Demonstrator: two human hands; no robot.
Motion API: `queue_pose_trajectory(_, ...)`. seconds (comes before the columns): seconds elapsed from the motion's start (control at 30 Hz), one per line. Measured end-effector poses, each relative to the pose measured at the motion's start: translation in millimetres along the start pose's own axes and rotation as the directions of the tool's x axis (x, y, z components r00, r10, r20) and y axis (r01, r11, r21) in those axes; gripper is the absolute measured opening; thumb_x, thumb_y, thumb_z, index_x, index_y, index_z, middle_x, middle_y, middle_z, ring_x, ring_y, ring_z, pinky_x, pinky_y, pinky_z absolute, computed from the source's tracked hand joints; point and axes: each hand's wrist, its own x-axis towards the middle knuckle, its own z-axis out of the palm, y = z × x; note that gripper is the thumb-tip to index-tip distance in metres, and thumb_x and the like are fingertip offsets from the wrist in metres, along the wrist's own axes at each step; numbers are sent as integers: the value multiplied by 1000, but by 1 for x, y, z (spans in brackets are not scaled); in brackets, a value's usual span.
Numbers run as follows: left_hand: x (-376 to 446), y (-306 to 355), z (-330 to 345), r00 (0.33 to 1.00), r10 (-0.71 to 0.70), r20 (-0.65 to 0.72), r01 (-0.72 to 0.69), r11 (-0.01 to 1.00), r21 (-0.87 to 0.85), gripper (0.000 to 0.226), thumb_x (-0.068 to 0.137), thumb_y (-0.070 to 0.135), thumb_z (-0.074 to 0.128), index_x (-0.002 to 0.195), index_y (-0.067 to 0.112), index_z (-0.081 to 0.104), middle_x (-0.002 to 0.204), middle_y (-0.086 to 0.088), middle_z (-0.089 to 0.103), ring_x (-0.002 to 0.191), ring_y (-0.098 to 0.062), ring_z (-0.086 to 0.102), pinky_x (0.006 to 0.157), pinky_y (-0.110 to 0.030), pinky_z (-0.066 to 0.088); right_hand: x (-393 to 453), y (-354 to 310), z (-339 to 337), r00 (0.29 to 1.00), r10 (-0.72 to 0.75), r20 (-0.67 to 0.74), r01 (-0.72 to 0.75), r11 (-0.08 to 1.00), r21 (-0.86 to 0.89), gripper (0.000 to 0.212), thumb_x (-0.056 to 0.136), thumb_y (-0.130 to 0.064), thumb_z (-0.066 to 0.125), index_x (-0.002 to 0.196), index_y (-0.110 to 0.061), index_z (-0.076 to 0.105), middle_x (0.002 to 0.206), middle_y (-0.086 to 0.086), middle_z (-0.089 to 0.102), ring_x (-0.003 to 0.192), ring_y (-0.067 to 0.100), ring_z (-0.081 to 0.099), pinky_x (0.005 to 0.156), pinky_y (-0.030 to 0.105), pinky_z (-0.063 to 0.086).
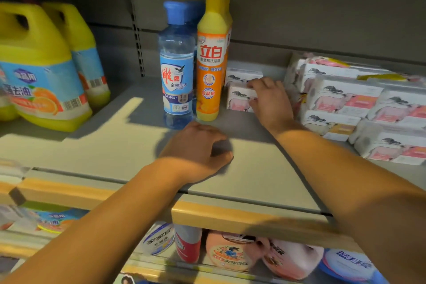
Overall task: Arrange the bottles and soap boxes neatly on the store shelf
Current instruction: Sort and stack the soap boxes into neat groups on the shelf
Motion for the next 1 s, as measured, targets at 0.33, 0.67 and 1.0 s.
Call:
queue_pose_trajectory(0.33, 4, -2, 1, 999, -17, -32, 15, 997, -73, 38, 83, 44, 64, 118, 30, 68, 122, 10, 65, 116, -15, 48, 99, -27, 40, 51, 7, 40, 998, 47, -41, -48, 998, -28, 43, 88, -5, 55, 131, -10, 54, 127, 18, 52, 115, 40, 44, 92, 45, 43)
queue_pose_trajectory(0.67, 5, -3, 2, 999, -25, -20, 23, 996, -84, 39, 82, 42, 63, 118, 28, 68, 122, 10, 65, 117, -17, 47, 99, -31, 43, 59, 11, 47, 998, 32, -45, -35, 998, -61, 46, 87, -6, 59, 133, -12, 55, 127, 17, 54, 113, 42, 46, 92, 46, 44)
queue_pose_trajectory(1.0, 7, -5, 5, 999, -29, -38, 25, 994, -106, 41, 79, 42, 62, 117, 30, 68, 121, 8, 67, 116, -19, 50, 100, -33, 43, 61, 8, 29, 992, 40, 120, -31, 997, -70, 55, 89, -16, 59, 143, -17, 46, 140, 16, 49, 124, 40, 46, 103, 44, 43)
